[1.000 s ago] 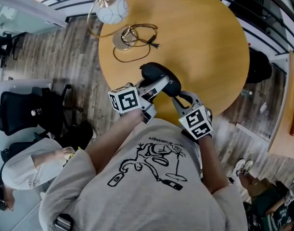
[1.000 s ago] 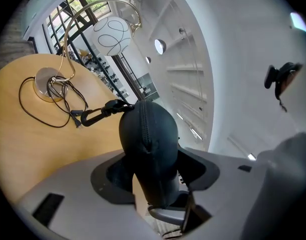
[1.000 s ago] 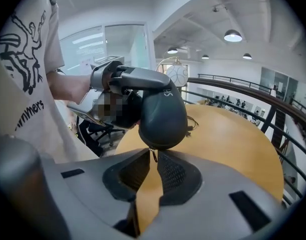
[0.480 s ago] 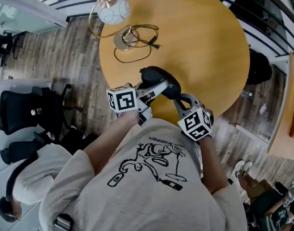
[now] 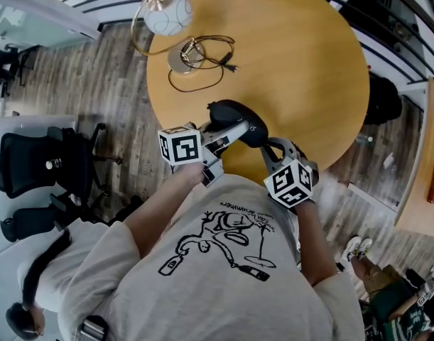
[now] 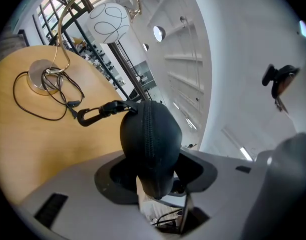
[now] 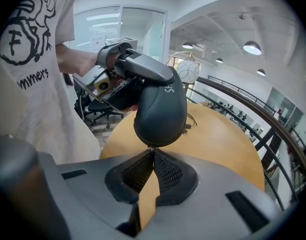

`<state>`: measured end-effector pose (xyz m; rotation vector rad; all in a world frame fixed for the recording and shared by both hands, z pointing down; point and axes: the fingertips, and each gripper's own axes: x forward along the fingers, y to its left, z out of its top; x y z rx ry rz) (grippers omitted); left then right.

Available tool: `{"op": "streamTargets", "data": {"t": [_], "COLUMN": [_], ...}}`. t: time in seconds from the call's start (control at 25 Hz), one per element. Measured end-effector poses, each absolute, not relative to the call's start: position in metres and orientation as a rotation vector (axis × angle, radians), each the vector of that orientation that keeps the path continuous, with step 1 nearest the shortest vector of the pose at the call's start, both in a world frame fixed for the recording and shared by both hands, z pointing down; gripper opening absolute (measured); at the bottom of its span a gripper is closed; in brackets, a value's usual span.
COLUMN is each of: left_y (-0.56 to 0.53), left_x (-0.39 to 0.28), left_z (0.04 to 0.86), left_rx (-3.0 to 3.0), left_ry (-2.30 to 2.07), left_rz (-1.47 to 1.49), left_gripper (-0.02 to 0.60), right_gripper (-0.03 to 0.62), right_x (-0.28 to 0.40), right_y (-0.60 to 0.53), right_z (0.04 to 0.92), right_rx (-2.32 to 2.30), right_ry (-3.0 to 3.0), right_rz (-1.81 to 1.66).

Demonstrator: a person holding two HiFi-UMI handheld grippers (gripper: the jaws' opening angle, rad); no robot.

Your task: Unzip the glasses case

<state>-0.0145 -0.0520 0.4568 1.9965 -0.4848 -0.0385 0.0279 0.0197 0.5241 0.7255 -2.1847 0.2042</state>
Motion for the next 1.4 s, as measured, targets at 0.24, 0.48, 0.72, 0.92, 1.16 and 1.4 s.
{"op": "streamTargets", "data": {"t": [0.24, 0.48, 0.72, 0.92, 1.16, 1.4], "left_y": [-0.051, -0.046, -0.040, -0.035, -0.023, -0.013], "left_x": [-0.013, -0.010, -0.005, -0.001, 0.004, 0.008], "left_z": [0.459, 0.463, 0.465, 0.469, 0.470, 0.473], "left_rx": [1.991, 1.992, 2.030, 2.045, 2.071, 2.116], "left_ry": [-0.462, -0.422, -0.377, -0.343, -0.321, -0.293], "left_rz": [-0.011, 0.018, 0.097, 0.145, 0.198, 0.288], "left_gripper": [0.212, 0.212, 0.212, 0.212, 0.213, 0.213], "right_gripper": [0.021, 0.021, 0.021, 0.021, 0.021, 0.021], "right_x": [0.034, 0.040, 0.044, 0.046, 0.049, 0.049], "right_y": [0.016, 0.013, 0.010, 0.008, 0.017, 0.022], "right_z": [0.526, 0.527, 0.529, 0.532, 0.533, 0.537], "right_rx": [0.728, 0.727, 0.722, 0.707, 0.685, 0.635], "right_ry": [-2.156, -2.122, -2.088, -2.068, -2.040, -1.988], "right_rz": [0.170, 0.125, 0.084, 0.057, 0.009, -0.060]}}
